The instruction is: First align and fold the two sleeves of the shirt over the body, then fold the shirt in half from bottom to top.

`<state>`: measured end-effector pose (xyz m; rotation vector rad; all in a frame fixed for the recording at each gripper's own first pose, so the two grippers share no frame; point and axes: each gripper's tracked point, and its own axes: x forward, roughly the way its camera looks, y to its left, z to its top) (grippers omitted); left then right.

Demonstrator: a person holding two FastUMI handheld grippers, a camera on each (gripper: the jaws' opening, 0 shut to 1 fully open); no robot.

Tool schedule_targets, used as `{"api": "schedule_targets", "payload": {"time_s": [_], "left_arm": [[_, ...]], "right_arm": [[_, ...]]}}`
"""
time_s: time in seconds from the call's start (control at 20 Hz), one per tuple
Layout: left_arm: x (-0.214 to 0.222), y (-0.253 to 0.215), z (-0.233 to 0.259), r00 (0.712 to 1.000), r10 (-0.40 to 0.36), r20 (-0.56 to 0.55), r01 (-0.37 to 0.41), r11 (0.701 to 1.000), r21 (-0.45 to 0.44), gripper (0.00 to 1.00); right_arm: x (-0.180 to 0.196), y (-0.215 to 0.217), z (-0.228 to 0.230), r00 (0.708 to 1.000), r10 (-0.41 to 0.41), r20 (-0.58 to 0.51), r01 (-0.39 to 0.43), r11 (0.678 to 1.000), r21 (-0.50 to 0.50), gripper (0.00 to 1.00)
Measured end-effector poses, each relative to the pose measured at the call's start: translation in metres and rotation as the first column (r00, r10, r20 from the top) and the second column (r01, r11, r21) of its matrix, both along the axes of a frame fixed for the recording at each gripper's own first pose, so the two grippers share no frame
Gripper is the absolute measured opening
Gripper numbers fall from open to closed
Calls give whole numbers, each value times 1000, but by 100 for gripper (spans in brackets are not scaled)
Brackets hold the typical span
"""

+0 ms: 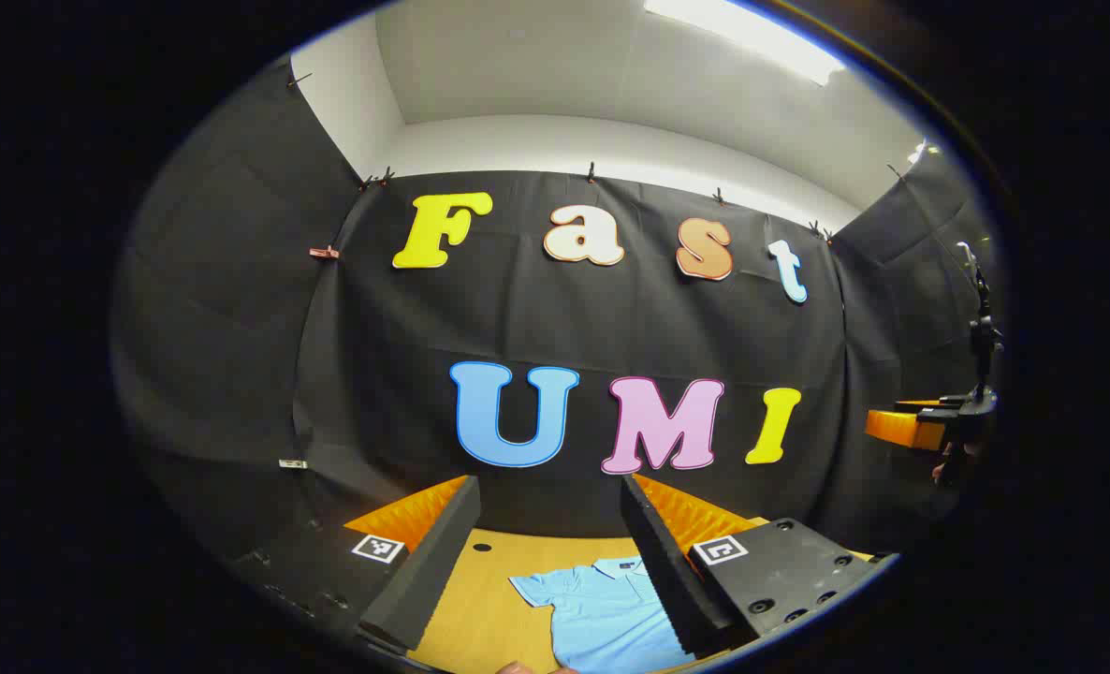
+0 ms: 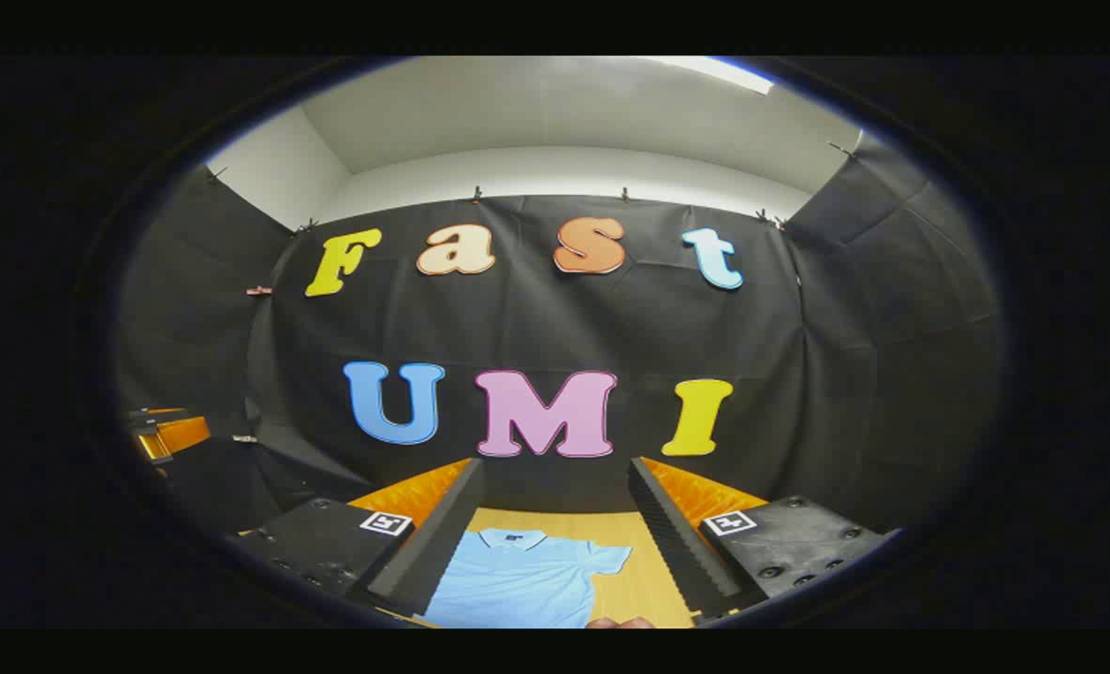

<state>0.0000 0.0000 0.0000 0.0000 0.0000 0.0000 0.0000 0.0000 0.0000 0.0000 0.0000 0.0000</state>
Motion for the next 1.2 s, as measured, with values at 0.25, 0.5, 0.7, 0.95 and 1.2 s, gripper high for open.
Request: {"api": "schedule_targets", "payload": {"time_s": [0.25, 0.5, 0.7, 0.95, 1.2], "left_arm": [[-8, 11, 0, 1000, 19, 3, -19, 1000, -8, 96], [-9, 11, 2, 1000, 29, 8, -29, 999, -18, 96], [-3, 5, 0, 999, 32, -2, -32, 999, -22, 96], [4, -3, -10, 1000, 7, -22, -7, 1000, -19, 96], [23, -8, -9, 1000, -14, -25, 14, 1000, -18, 96]], "right_arm": [[0, 0, 0, 1000, 0, 0, 0, 1000, 0, 95], [-1, -2, -3, 1000, 10, -19, -10, 1000, -24, 97], [1, -2, -7, 999, 27, -47, -30, 997, -75, 95], [16, -21, -32, 996, -11, -93, 9, 1000, -16, 95], [45, -53, -70, 982, -48, -182, 47, 999, -12, 97]]}}
